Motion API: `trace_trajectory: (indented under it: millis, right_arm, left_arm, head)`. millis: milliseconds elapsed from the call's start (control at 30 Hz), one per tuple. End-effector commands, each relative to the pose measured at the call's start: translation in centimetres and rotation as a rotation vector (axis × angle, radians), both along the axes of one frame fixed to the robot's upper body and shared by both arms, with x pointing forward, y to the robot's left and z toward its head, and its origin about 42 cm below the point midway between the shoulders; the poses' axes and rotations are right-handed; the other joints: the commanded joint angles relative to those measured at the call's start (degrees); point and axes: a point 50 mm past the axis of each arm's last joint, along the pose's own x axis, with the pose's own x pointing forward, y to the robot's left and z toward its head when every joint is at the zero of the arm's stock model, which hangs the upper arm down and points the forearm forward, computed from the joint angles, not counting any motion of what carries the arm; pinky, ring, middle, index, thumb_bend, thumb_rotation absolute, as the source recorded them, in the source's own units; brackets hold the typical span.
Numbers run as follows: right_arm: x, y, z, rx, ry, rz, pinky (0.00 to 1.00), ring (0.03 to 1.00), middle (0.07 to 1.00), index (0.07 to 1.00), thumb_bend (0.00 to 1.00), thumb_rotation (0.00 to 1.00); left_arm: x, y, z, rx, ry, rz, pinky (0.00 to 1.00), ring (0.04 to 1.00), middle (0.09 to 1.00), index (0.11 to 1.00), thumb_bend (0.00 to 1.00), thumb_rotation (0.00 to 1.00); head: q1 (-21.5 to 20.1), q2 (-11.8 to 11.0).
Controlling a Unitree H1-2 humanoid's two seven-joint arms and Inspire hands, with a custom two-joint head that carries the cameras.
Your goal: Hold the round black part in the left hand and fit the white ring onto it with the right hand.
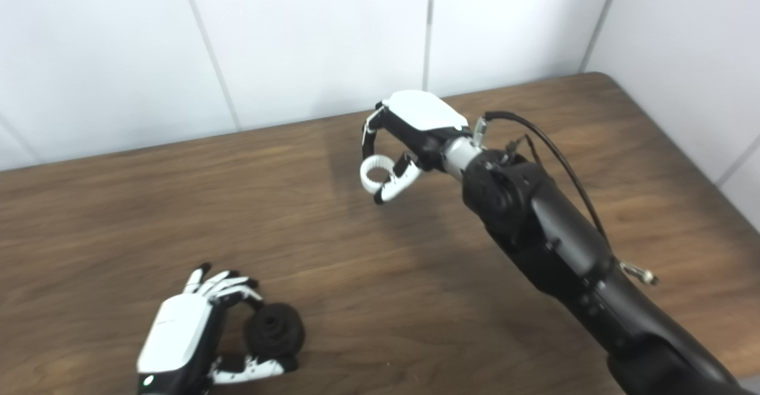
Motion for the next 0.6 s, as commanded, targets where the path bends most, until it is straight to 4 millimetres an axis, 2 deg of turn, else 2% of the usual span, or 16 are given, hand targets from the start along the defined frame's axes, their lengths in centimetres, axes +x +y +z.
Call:
trace_trajectory:
  millis: [0, 200, 333, 567]
  right_arm:
    - [-0.7, 1.3, 2.0, 0.001, -0.052, 0.054, 0.86, 0.923, 0.793, 0.485, 0.52, 0.14]
    - [-3.2, 4.2, 1.8, 0.032, -0.002, 0.182, 0.85, 0.938, 0.807, 0.485, 0.52, 0.14]
    - [-4.7, 5.8, 1.5, 0.035, -0.005, 0.270, 0.93, 0.929, 0.799, 0.484, 0.52, 0.14]
    - [-6.6, 7.6, 0.8, 0.009, 0.014, 0.375, 0.95, 0.927, 0.807, 0.484, 0.52, 0.14]
  left_arm:
    - [-0.8, -0.5, -1.0, 0.050, 0.070, 0.001, 1.00, 0.868, 0.762, 0.483, 0.52, 0.05]
    - [-0.8, -1.7, -0.8, 0.055, 0.084, 0.012, 1.00, 0.882, 0.773, 0.482, 0.52, 0.05]
    - [-0.8, -2.2, -0.6, 0.058, 0.087, 0.018, 1.00, 0.884, 0.771, 0.483, 0.52, 0.05]
    - [-0.8, -2.6, -0.4, 0.058, 0.100, 0.026, 1.00, 0.886, 0.774, 0.483, 0.52, 0.05]
  head:
    - [1.2, 0.3]
    - [4.3, 1.2]
    - [5.5, 1.9]
    - [6.5, 2.9]
